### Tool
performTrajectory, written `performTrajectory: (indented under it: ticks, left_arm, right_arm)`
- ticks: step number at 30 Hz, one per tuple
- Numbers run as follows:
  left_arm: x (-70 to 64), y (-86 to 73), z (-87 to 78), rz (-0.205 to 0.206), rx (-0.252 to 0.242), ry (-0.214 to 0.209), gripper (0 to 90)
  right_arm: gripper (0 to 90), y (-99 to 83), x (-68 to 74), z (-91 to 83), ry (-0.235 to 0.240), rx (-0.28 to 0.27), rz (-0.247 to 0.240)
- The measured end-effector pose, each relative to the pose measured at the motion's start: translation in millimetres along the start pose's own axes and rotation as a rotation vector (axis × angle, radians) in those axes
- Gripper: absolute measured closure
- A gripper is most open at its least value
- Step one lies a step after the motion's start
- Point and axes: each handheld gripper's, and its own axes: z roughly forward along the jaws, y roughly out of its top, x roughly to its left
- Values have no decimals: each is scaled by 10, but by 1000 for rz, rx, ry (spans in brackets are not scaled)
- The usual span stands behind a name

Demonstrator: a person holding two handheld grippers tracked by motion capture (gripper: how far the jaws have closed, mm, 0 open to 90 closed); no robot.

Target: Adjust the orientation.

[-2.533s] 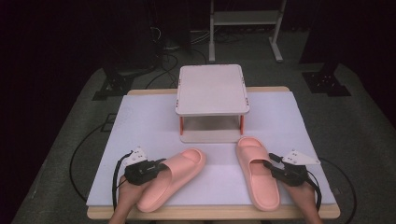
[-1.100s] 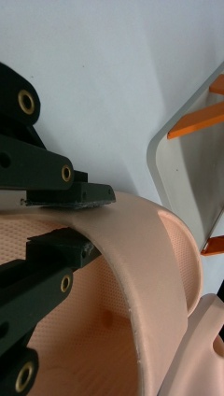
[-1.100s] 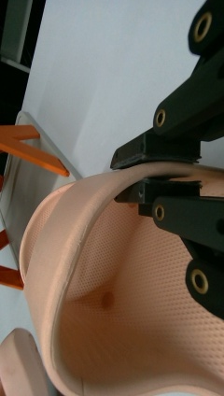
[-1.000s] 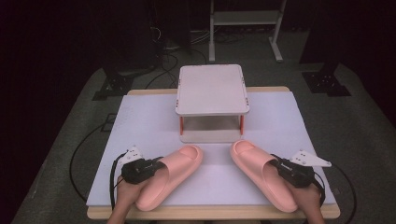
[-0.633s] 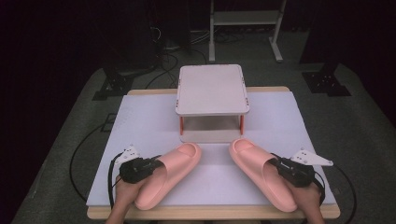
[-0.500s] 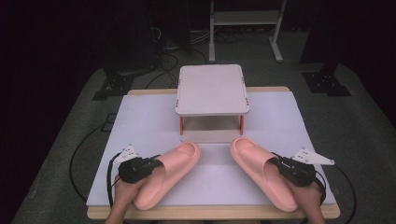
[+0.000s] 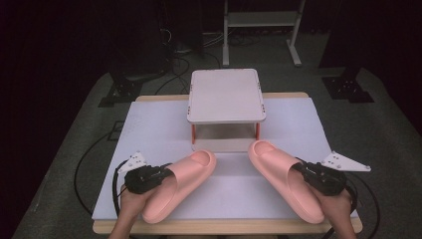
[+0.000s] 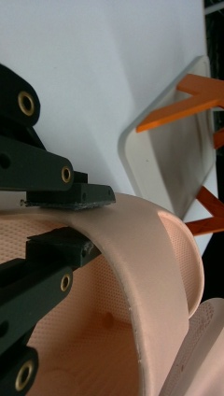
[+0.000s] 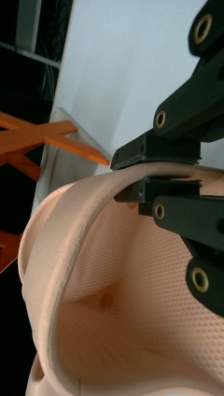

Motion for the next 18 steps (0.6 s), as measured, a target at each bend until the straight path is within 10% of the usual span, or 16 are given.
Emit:
performTrajectory:
  ticks: [18]
  left_arm:
    - [-103,593,-229,57,-55,-18,786]
  right_arm:
    - [827,514,132,-203,16,-25,-59]
